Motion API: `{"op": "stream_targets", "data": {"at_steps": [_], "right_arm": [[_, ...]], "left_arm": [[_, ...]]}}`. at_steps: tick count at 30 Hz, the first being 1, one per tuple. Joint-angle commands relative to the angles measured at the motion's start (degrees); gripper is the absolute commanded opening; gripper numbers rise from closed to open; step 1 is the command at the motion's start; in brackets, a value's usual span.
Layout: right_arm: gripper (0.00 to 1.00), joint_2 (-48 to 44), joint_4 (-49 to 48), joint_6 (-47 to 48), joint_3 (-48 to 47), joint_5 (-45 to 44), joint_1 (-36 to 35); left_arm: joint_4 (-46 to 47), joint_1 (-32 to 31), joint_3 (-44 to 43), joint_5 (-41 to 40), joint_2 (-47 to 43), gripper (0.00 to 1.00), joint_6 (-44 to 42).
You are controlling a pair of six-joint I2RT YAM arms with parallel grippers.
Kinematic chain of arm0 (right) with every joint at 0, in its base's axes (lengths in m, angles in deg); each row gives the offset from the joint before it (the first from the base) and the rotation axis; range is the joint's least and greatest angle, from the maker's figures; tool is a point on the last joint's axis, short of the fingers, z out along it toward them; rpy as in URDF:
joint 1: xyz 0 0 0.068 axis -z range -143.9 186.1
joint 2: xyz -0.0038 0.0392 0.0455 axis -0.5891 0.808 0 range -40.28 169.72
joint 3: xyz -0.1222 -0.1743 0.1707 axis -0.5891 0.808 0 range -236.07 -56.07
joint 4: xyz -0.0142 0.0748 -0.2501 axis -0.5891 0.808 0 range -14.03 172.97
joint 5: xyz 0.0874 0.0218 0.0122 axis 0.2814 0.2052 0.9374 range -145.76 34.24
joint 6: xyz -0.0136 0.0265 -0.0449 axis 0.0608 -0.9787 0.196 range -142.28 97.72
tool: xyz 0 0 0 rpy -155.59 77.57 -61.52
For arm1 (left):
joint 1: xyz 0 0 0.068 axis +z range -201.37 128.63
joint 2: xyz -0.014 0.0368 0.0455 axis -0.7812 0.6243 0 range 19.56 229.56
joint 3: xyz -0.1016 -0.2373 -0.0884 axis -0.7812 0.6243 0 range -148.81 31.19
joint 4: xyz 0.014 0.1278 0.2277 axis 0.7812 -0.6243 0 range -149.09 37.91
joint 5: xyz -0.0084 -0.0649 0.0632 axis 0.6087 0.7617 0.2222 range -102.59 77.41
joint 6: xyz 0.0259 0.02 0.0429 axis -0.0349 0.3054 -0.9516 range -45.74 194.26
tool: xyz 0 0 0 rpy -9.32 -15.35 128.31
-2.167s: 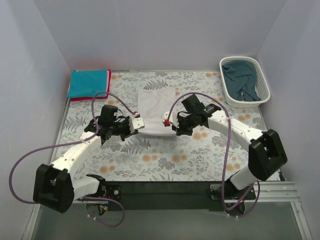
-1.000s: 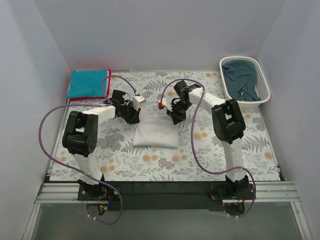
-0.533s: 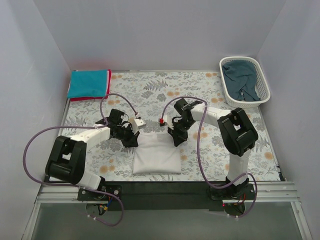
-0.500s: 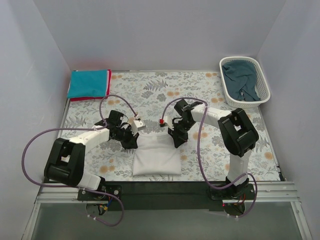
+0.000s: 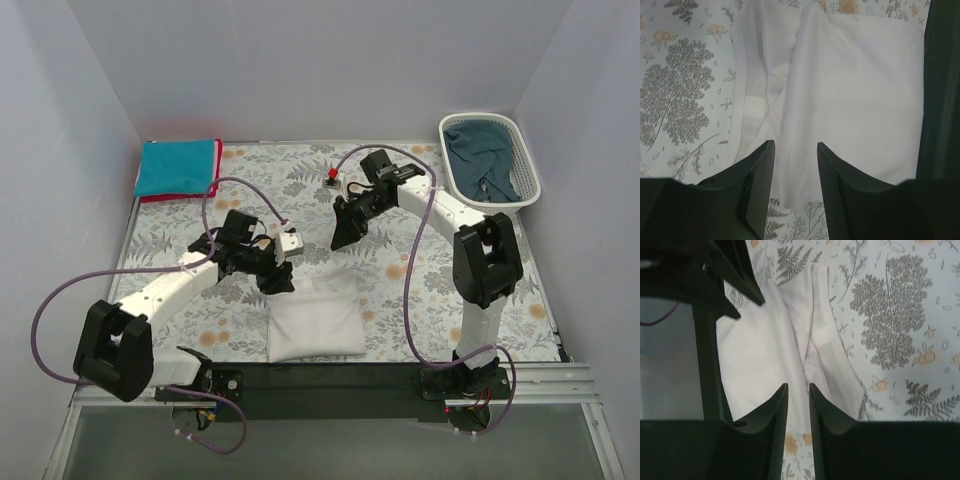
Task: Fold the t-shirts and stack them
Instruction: Fold the tshirt
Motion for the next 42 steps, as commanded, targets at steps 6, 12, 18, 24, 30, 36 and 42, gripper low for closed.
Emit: {"op": "stream_targets", "data": {"at_steps": [6, 12, 18, 24, 30, 36, 42], "right_arm": [[0.25, 11.07, -1.02, -2.23, 0.46, 3.91, -1.13], [0.22, 11.60, -3.13, -1.61, 6.70, 1.73, -1.66], [0.21, 9.67, -5.06, -1.26, 14.68, 0.31, -1.66], [0.20, 6.50, -5.77, -1.08, 19.27, 0.48, -1.66], [0.20, 3.86, -5.77, -1.08, 18.75, -1.71, -1.48], [0.21, 3.33, -5.68, -2.84, 12.08, -1.10, -1.57], [0.21, 6.58, -5.77, -4.25, 6.98, 1.62, -2.01]], "left_arm": [[6.79, -6.22, -3.70, -2.35, 10.92, 0.41, 4.01], [9.16, -9.30, -3.09, -3.67, 13.82, 0.41, 3.66], [13.29, -12.11, -1.59, -7.10, 14.44, 0.42, 3.93], [13.65, -14.05, -0.63, -7.45, 14.79, 0.42, 1.74], [11.71, -15.36, -1.06, -3.94, 15.05, 0.42, 0.06], [11.98, -16.51, -1.15, -4.38, 16.19, 0.35, 0.06], [12.24, -16.95, -0.89, -4.99, 15.76, 0.15, -0.56]]}}
